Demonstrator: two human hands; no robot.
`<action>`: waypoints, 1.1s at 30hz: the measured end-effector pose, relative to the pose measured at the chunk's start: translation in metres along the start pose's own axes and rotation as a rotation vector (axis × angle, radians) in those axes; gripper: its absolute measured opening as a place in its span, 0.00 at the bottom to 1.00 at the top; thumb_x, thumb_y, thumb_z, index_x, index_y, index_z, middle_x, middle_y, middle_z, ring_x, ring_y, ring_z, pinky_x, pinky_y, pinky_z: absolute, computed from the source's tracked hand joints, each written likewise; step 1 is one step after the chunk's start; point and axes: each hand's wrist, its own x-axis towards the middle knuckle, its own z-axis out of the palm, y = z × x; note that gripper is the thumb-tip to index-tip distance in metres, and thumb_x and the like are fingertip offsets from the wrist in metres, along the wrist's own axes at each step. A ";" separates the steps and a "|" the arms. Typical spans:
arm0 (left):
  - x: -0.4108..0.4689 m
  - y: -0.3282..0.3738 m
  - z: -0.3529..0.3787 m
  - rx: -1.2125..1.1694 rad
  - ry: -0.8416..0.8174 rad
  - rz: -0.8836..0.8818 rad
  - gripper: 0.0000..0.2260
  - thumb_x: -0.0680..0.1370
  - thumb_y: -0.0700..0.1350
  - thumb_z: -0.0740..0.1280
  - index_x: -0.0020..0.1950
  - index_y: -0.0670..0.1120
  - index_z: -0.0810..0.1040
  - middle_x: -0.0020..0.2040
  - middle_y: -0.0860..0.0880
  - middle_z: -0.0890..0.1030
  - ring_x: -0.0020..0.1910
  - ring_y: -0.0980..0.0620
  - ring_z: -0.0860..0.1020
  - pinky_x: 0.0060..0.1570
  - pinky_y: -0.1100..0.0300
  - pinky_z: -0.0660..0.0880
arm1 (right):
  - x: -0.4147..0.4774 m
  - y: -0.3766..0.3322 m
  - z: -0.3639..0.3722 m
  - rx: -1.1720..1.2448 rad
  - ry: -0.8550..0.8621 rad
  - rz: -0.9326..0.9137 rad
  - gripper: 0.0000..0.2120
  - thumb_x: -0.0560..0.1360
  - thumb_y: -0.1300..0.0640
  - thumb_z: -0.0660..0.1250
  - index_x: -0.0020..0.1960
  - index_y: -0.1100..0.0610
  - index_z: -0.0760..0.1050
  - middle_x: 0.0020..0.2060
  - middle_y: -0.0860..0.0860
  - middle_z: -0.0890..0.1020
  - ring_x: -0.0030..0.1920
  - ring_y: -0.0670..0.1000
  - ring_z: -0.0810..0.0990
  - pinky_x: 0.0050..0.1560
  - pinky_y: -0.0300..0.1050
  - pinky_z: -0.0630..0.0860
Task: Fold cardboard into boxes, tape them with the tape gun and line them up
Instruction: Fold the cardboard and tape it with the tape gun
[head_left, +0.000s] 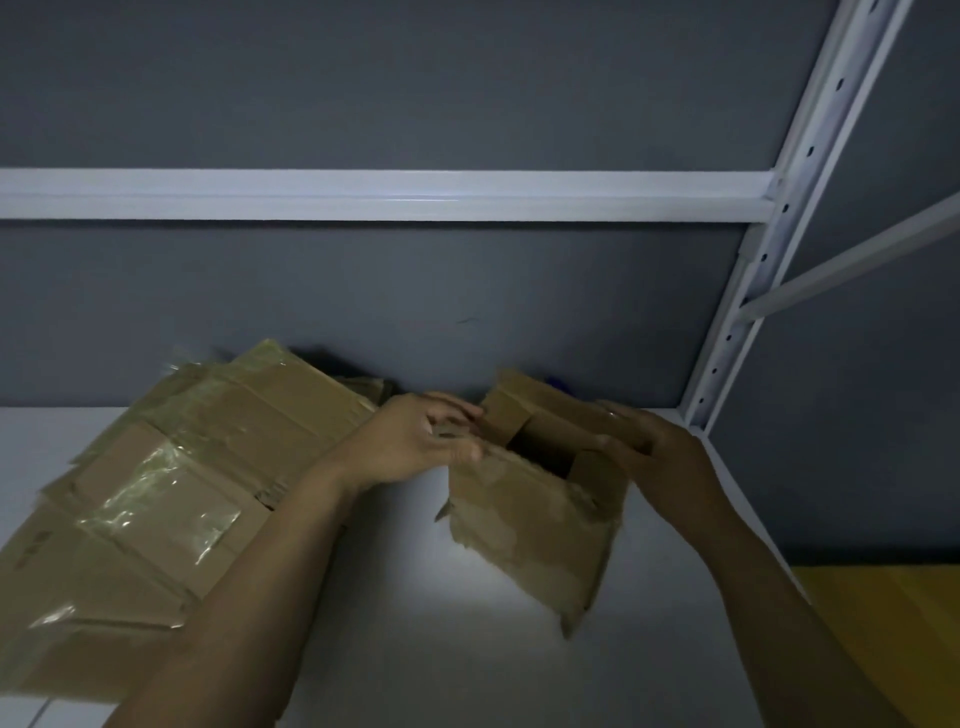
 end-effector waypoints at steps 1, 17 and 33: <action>0.000 0.003 0.005 -0.013 0.112 -0.015 0.18 0.68 0.58 0.75 0.52 0.49 0.83 0.44 0.63 0.81 0.45 0.68 0.78 0.44 0.70 0.71 | -0.002 -0.003 0.001 0.075 0.000 -0.011 0.16 0.74 0.46 0.66 0.61 0.42 0.75 0.54 0.36 0.79 0.55 0.38 0.77 0.54 0.27 0.69; -0.024 -0.001 0.057 -0.054 0.284 -0.058 0.30 0.72 0.63 0.67 0.72 0.54 0.69 0.74 0.57 0.64 0.74 0.58 0.61 0.73 0.57 0.60 | -0.024 -0.002 0.011 0.056 -0.113 -0.097 0.11 0.76 0.48 0.66 0.57 0.36 0.75 0.62 0.31 0.68 0.62 0.29 0.66 0.55 0.23 0.65; -0.026 -0.023 0.048 0.683 0.258 -0.032 0.54 0.59 0.85 0.47 0.65 0.44 0.74 0.67 0.42 0.72 0.64 0.40 0.71 0.63 0.44 0.68 | 0.008 -0.005 0.038 -0.058 -0.399 -0.054 0.26 0.69 0.46 0.74 0.65 0.39 0.71 0.73 0.35 0.52 0.74 0.42 0.51 0.72 0.45 0.58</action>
